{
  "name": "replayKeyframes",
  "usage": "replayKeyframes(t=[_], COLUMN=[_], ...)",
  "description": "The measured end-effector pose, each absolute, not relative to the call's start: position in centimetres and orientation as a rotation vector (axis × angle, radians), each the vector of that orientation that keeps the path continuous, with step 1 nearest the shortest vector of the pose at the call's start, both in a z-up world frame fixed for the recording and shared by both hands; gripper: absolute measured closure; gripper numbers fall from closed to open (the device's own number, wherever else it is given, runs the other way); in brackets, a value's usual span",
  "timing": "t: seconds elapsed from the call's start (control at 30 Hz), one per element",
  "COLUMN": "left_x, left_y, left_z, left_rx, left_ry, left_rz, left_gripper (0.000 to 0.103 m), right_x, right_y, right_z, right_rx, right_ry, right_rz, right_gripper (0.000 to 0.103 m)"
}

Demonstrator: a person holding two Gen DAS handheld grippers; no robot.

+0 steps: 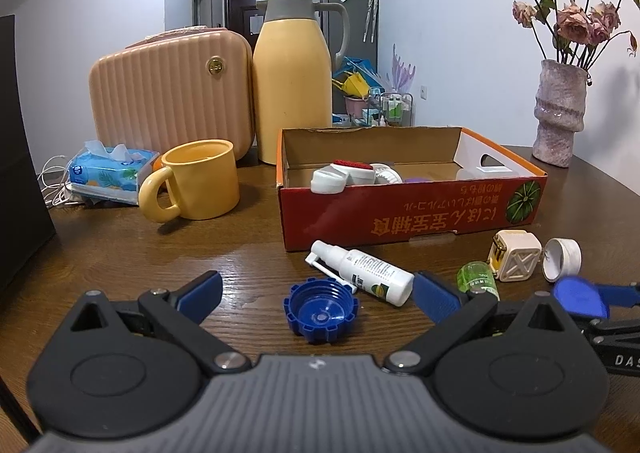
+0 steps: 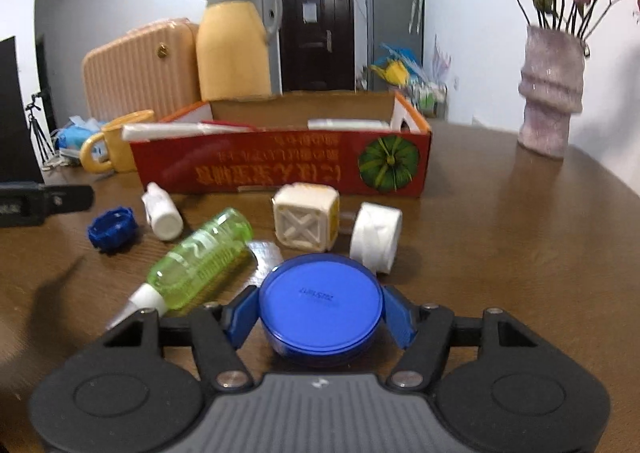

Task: Organize rigid objects
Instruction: 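Grasp the blue round lid with the right gripper, then grasp the green plastic bottle with the left gripper while the right gripper holds the blue lid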

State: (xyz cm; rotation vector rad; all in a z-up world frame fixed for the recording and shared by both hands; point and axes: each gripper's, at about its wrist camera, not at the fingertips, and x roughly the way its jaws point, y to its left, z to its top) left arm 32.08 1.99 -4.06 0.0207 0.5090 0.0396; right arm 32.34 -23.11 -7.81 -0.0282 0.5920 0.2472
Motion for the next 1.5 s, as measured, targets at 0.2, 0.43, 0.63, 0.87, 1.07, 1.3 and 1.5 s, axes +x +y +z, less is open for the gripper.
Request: replayKeyframes(t=[0.2,0.43,0.63,0.87,1.07,1.3,1.5], left_x=[32.9,33.2,34.0,35.1,35.6,36.1,36.4], left_y=[1.2,-1.2,-3.6,-5.7,-7.1,-7.9,-8.2], left_z=[-4.8,-5.3,-6.0,-6.9,-7.5,-8.0,-8.4], left_rx=[0.022,0.027,0.045,0.061,0.082,0.104,0.102], left_ry=[0.547,0.582,0.626,0.663,0.683,0.692,0.722], left_rz=[0.038,-0.002,-0.032,-0.038,-0.032,-0.033,-0.066], left_gripper=[0.0,0.0,0.0,0.0,0.0,0.002,0.021], right_x=[32.1,32.0,31.5,31.0,30.8,30.8,31.0], right_y=[-23.9,-24.7,-25.1,-25.8,-26.0,-25.8,-25.6], right_z=[-6.8,-6.1,-5.6,-5.2,-5.0,-5.2,-5.3], right_rx=[0.001,0.014,0.017,0.039,0.049,0.043,0.036], right_ry=[0.519,0.464,0.426,0.4,0.391,0.398,0.408], right_rz=[0.215,0.177,0.169,0.171,0.173,0.179,0.176], right_gripper=[0.038,0.038,0.038,0.038,0.038,0.038,0.038])
